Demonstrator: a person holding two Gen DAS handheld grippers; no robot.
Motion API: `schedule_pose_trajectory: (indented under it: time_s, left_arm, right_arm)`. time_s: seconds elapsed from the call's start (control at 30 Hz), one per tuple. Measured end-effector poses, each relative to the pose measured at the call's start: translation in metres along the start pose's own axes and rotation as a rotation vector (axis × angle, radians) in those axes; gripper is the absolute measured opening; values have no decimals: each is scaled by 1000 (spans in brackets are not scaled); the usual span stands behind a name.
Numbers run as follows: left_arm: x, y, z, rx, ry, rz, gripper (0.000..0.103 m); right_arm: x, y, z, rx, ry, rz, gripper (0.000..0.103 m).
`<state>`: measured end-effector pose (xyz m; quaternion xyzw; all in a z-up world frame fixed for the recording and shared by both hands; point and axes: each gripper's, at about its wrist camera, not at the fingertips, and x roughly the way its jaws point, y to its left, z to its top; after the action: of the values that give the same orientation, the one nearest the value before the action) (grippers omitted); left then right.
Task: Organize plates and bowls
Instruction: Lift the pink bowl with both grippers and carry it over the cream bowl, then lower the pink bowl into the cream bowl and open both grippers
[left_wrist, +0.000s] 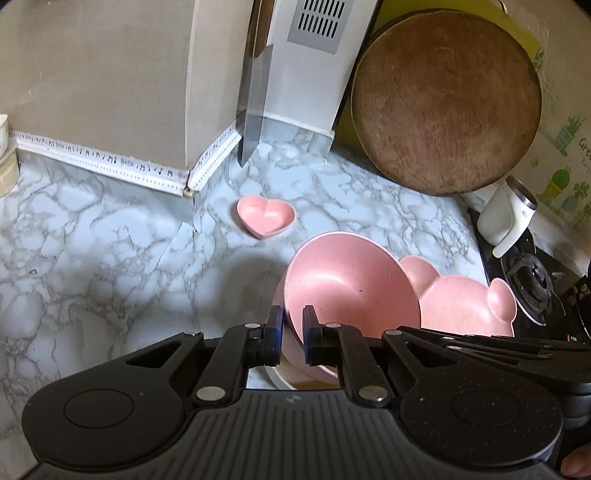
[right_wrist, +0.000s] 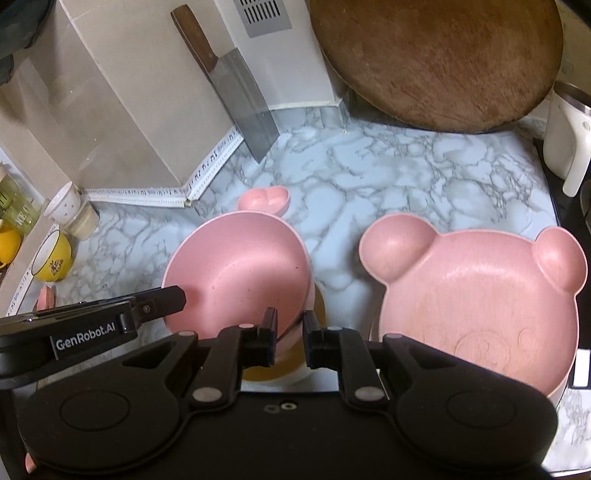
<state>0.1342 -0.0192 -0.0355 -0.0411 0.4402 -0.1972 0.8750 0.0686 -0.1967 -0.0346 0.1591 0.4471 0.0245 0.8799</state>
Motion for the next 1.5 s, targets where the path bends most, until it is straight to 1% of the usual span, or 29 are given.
schedule_pose_trajectory:
  time_s: [0.27,0.63,0.87,0.97,1.03,1.2,1.3,1.37,1.5]
  left_arm:
    - [8,1,-9,-1,35,4,10]
    - [20,7,-11,-16,80,7,10]
    - [23,9,-11,-15,96,1,10]
    - [23,10,-10,-31,101,-11,10]
    - [22,10,-9,-25,97,-8,10]
    - [18,13,-7,-27,91,-27,10]
    - [11,13,-4,-10,63,-25,10]
    - [6,13,-2,1,44,-24,10]
    - [-2,12,4,14,13,-24,10]
  right_arm:
    - [6,-2,-5,4,36,-1,15]
    - [12,-4,-3,11,65,11,15]
    - [14,-7,-2,39,81,28,21]
    - [13,-8,-1,42,83,31,23]
    - [11,-10,-1,47,74,31,26]
    - [5,-12,1,51,71,43,28]
    - [1,-10,4,32,60,48,31]
    - [-2,-8,7,26,50,54,35]
    - [-9,-4,13,2,30,61,39]
